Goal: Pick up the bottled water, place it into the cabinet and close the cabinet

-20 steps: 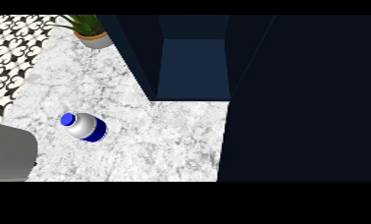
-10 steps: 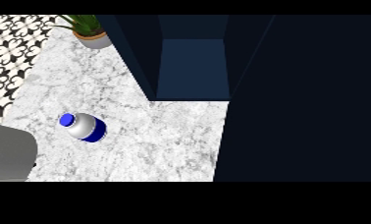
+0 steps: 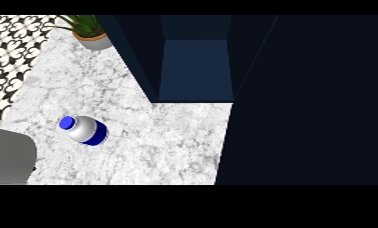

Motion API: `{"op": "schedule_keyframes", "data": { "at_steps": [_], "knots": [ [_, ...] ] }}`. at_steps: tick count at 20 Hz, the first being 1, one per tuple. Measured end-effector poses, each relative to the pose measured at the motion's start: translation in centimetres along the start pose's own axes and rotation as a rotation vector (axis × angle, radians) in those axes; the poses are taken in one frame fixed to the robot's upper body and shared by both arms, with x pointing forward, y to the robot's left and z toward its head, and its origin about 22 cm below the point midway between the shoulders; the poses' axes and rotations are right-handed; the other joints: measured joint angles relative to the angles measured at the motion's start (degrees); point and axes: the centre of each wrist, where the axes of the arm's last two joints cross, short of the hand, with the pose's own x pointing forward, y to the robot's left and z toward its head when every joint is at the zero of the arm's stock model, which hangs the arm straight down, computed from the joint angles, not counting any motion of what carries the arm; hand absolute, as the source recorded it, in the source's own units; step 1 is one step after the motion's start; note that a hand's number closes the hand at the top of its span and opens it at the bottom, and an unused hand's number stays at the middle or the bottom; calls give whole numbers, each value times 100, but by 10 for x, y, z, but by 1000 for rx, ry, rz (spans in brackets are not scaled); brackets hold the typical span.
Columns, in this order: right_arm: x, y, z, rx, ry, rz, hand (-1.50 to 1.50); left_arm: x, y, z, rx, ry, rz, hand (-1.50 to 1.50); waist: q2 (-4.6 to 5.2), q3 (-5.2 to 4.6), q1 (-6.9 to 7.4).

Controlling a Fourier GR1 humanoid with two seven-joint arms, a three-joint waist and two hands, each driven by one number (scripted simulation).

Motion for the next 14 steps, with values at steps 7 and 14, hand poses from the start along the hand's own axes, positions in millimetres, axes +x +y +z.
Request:
{"op": "schedule_keyframes", "data": {
  "at_steps": [7,14],
  "knots": [
    [-1,7,-1,17,0,-8,-150,-41,12,-16,36,39,-11,-150,2,-2,-18],
    [4,11,-2,27,12,-9,-150,-86,23,-24,66,113,-16,-150,2,-5,-36]
  ]
}}
